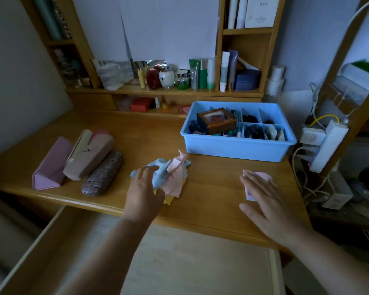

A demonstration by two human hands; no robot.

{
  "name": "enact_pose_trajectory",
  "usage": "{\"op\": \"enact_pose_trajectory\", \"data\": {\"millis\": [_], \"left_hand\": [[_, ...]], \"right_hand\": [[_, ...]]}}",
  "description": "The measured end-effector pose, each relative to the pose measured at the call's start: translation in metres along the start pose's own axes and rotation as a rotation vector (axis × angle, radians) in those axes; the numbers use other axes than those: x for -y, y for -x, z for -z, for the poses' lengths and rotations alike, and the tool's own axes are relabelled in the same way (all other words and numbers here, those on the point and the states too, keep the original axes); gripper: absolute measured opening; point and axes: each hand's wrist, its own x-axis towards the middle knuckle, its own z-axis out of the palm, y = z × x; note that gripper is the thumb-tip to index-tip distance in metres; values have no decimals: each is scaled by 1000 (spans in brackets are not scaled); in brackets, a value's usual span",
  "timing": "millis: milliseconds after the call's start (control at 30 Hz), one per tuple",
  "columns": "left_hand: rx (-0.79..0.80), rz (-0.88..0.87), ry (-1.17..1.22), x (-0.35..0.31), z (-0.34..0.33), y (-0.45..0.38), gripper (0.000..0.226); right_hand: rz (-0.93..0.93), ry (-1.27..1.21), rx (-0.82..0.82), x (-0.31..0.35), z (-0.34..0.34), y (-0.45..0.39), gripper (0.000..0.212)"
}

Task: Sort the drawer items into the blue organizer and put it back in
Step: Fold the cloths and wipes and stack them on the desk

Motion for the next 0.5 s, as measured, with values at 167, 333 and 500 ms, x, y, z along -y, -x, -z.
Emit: {"op": "enact_pose_trajectory", "data": {"millis": [167, 333, 500], "left_hand": [[121, 148, -62, 15, -9, -7, 36], [51, 81, -112, 32, -8, -13, 18], [34, 110, 191, 45, -8, -10, 10]], "right_hand": [[79, -269, 23, 61, -41, -19, 34], [16, -370, -35, 89, -73, -54, 34], [-239, -523, -218, 112, -80, -87, 32]]}}
